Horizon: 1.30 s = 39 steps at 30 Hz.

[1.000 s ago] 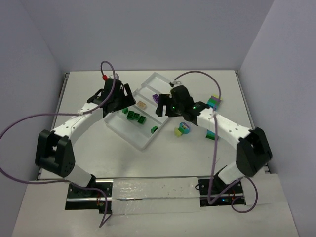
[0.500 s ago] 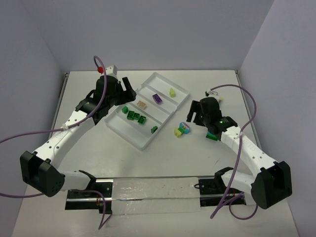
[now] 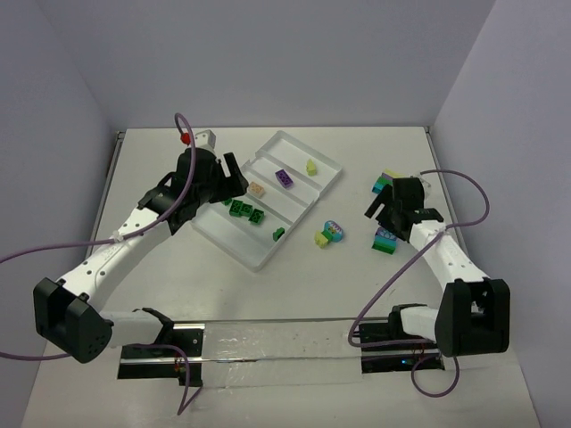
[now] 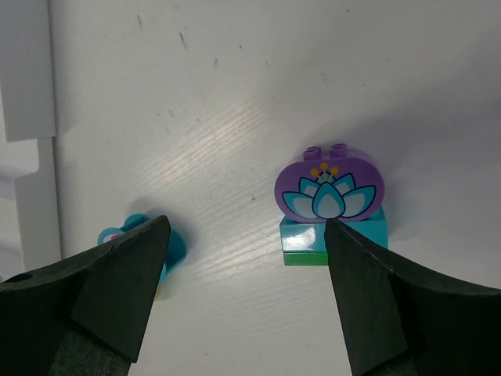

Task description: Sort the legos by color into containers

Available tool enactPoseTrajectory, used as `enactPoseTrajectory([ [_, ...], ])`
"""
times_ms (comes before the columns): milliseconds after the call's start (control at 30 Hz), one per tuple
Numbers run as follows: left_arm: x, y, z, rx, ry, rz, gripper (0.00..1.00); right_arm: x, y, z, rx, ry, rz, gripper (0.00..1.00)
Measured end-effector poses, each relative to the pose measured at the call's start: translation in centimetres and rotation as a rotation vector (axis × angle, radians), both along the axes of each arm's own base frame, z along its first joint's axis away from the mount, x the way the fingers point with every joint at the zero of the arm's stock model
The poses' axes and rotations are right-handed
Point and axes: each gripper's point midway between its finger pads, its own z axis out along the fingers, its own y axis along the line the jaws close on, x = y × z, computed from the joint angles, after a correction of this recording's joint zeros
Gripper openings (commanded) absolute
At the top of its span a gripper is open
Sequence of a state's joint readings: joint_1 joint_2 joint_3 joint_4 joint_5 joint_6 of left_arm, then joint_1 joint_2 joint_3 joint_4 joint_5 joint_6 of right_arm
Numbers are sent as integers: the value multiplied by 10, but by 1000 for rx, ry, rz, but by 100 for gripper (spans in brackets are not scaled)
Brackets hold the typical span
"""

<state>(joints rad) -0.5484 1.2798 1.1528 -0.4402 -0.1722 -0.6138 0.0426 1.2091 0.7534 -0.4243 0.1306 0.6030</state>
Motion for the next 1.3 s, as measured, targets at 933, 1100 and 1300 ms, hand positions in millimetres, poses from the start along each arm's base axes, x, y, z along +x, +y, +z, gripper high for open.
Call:
enactPoseTrajectory([
  [933,-11,-8,-2,-25,14,-37,84,27,134,-60,164,174,148,90],
  [1100,-11,-9,-2,-25,14,-40,84,26,139,-60,162,172,168,94],
  [1300,-12,-11,-2,-31,17,-48,84,31,148,-62,186,163,194,95],
])
